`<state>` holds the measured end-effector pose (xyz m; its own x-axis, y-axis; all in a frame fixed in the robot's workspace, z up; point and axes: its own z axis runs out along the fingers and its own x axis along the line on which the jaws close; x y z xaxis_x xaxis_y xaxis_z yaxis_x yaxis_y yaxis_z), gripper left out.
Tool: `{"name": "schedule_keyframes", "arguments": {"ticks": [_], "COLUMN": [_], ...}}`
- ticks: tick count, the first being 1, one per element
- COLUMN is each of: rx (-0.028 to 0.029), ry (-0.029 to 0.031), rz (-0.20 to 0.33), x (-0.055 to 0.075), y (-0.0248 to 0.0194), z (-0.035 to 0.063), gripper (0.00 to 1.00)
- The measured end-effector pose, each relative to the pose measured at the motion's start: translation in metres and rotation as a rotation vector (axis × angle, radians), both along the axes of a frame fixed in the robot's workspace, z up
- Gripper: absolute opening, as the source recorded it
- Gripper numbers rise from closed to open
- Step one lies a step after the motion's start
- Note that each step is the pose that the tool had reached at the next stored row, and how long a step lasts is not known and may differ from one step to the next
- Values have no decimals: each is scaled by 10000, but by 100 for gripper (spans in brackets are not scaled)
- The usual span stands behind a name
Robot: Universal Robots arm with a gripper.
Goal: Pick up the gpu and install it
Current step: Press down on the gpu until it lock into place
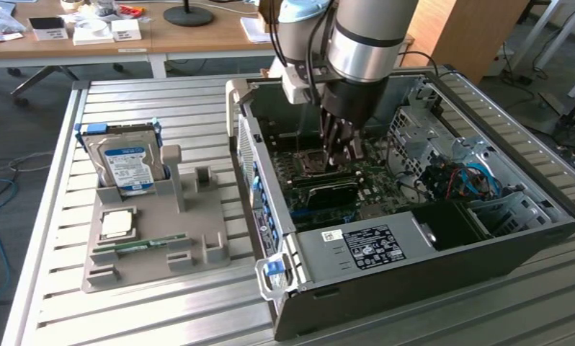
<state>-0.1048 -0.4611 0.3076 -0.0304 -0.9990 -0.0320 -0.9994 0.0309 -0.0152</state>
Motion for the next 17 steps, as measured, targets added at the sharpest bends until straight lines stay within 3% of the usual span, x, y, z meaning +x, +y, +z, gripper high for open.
{"name": "schedule_keyframes", "arguments": {"ticks": [5, 11, 17], "rx": [43, 193, 201], "ry": [0, -1, 0], "rz": [1, 0, 3], "x": [13, 12, 11], "y": [1, 2, 2], "z": [-32, -57, -117], "gripper": [11, 11, 11]}}
